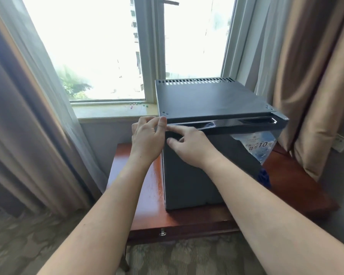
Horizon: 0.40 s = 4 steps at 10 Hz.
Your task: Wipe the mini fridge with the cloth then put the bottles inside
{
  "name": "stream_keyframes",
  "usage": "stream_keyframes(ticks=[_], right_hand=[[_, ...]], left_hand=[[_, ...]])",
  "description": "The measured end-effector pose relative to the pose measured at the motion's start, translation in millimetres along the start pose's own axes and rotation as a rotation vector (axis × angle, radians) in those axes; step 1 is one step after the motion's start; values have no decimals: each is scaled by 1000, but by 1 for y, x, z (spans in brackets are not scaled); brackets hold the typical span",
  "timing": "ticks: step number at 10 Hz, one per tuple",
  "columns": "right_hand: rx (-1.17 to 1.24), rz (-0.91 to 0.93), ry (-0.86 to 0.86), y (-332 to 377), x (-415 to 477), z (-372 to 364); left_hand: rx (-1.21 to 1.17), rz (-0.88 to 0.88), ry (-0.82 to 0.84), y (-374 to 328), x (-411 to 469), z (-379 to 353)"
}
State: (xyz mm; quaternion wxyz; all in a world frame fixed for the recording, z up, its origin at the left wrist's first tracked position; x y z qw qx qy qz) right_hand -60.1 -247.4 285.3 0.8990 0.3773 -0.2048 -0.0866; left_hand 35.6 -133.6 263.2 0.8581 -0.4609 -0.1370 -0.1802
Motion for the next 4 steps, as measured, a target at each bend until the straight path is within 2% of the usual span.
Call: stream_keyframes(ticks=[1, 2, 3, 4], right_hand=[[134, -23, -90, -3, -1, 39], [310, -165, -287, -10, 3, 106], [286, -203, -377, -7, 6, 149], [308, -286, -362, 0, 2, 182]], left_hand=[[-57, -5, -21, -38, 0, 1], [-308, 102, 58, -100, 13, -1], [-341, 111, 81, -140, 19, -5], [-179, 36, 86, -185, 12, -12]])
Point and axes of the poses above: each hand's wrist, its own x-axis towards the middle knuckle, its own z-axis out of the back of the hand, y = z × x, the point moved 4 cm from there along x, towards the middle knuckle, and after that the axes turned 8 degrees about -y, right-handed, at the moved point
